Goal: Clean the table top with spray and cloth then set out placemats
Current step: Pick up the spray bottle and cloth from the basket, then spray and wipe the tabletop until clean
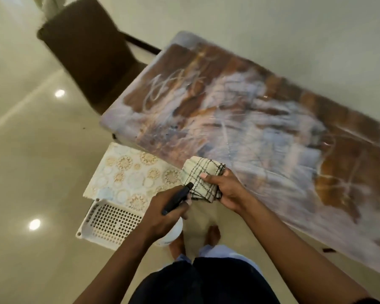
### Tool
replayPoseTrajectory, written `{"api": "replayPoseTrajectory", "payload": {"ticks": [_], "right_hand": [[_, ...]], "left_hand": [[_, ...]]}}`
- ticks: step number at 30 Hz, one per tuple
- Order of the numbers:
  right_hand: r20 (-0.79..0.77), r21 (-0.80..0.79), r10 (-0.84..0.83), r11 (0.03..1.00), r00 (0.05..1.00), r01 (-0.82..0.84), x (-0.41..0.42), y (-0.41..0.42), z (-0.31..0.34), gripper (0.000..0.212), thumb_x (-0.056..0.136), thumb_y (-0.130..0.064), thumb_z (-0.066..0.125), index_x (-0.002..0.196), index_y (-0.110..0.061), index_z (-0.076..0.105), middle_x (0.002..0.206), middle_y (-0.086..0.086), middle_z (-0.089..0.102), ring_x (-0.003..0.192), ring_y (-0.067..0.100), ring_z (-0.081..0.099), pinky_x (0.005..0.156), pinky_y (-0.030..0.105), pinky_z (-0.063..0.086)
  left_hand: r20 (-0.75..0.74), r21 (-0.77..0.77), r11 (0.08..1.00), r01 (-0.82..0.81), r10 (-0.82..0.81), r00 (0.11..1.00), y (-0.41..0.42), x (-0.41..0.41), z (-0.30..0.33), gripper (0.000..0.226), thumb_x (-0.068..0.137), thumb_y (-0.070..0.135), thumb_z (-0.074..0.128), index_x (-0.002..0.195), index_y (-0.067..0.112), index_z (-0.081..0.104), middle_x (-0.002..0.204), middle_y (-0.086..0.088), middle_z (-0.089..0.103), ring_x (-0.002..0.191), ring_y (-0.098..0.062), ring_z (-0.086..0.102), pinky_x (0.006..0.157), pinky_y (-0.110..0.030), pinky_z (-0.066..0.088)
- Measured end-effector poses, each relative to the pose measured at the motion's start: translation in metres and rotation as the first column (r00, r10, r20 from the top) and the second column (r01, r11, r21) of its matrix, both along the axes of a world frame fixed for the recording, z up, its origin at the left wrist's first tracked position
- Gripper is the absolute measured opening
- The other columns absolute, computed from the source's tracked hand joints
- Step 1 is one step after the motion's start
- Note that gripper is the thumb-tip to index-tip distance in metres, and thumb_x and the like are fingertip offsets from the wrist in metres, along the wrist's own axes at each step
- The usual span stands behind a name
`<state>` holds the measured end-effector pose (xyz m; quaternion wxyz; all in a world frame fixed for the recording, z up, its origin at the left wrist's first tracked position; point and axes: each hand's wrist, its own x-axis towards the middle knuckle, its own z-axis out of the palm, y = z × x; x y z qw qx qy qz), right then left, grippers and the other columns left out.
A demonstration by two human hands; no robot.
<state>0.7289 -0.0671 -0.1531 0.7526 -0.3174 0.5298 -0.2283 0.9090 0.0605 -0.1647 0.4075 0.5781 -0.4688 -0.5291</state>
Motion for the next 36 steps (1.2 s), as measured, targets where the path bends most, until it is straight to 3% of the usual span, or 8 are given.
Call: {"api": "replayPoseTrajectory", "payload": {"ticks": [7,10,13,17,20,24,31,36], "right_hand": [[-0.154,-0.049,-0.246,0.969,0.957,0.241,-0.087,0.024,-0.003,0.038,0.091,0.009,0.069,0.128,0.001,0.064,0.117,0.019,0.075,0.108,0.036,0.073,0.094,0.056,0.059],[-0.231,-0.044,-0.443,0.894,0.866,0.445,-0.139,0.041,-0.002,0.021,0.088,0.012,0.069,0.108,0.008,0.071,0.100,0.022,0.078,0.086,0.034,0.077,0.078,0.048,0.065],[-0.229,-0.011,-0.567,0.814,0.791,0.581,-0.181,0.056,-0.006,0.020,0.088,0.009,0.069,0.107,0.010,0.070,0.098,0.024,0.078,0.089,0.040,0.076,0.077,0.053,0.064],[-0.189,-0.026,-0.705,0.699,0.683,0.715,-0.228,0.072,-0.014,0.017,0.091,0.011,0.064,0.105,0.006,0.072,0.100,0.023,0.078,0.084,0.035,0.077,0.069,0.044,0.065],[-0.173,-0.048,-0.765,0.636,0.621,0.770,-0.265,0.080,-0.021,0.019,0.093,0.009,0.064,0.109,0.004,0.073,0.104,0.023,0.077,0.089,0.035,0.077,0.073,0.044,0.064],[-0.204,-0.117,-0.798,0.595,0.567,0.795,-0.316,0.091,-0.028,0.021,0.095,0.009,0.062,0.108,-0.003,0.074,0.102,0.014,0.078,0.086,0.025,0.077,0.072,0.035,0.064],[-0.276,-0.155,-0.836,0.527,0.475,0.836,-0.412,0.110,-0.041,0.030,0.095,0.008,0.063,0.121,-0.003,0.072,0.113,0.016,0.076,0.102,0.034,0.074,0.094,0.053,0.059],[-0.322,-0.181,-0.838,0.511,0.440,0.840,-0.474,0.122,-0.053,0.031,0.095,0.008,0.061,0.121,-0.004,0.072,0.113,0.013,0.077,0.102,0.033,0.075,0.095,0.056,0.059]], "left_hand": [[-0.032,0.042,0.980,0.194,-0.192,0.981,-0.044,-0.050,0.019,0.015,0.097,0.026,0.067,0.110,0.024,0.074,0.092,-0.018,0.069,0.063,-0.034,0.073,0.062,-0.035,0.058],[0.001,0.108,0.940,0.324,-0.326,0.945,-0.065,-0.090,0.018,0.026,0.095,0.030,0.068,0.114,0.014,0.074,0.087,-0.015,0.073,0.057,-0.035,0.073,0.054,-0.038,0.055],[0.055,0.140,0.895,0.423,-0.434,0.899,-0.077,-0.129,0.010,0.016,0.101,0.019,0.068,0.114,0.012,0.074,0.092,-0.011,0.076,0.058,-0.035,0.074,0.052,-0.037,0.054],[0.115,0.154,0.841,0.519,-0.537,0.836,-0.084,-0.181,0.001,0.008,0.095,0.021,0.068,0.095,0.015,0.073,0.088,-0.012,0.074,0.054,-0.031,0.071,0.050,-0.037,0.052],[0.164,0.197,0.801,0.566,-0.596,0.786,-0.086,-0.226,-0.003,0.019,0.099,0.023,0.071,0.085,0.010,0.071,0.075,-0.015,0.071,0.047,-0.019,0.061,0.049,-0.034,0.050],[0.241,0.216,0.772,0.598,-0.636,0.733,-0.084,-0.281,-0.008,0.019,0.100,0.029,0.074,0.103,0.010,0.077,0.067,-0.013,0.069,0.041,-0.009,0.053,0.046,-0.027,0.046],[0.310,0.241,0.759,0.605,-0.651,0.693,-0.089,-0.368,-0.013,0.007,0.103,0.025,0.070,0.098,0.024,0.075,0.082,-0.001,0.081,0.044,-0.009,0.062,0.045,-0.025,0.052],[0.338,0.290,0.771,0.567,-0.636,0.694,-0.091,-0.416,-0.030,0.012,0.101,0.023,0.072,0.093,0.016,0.076,0.079,-0.013,0.079,0.041,-0.009,0.058,0.042,-0.028,0.051]]}}
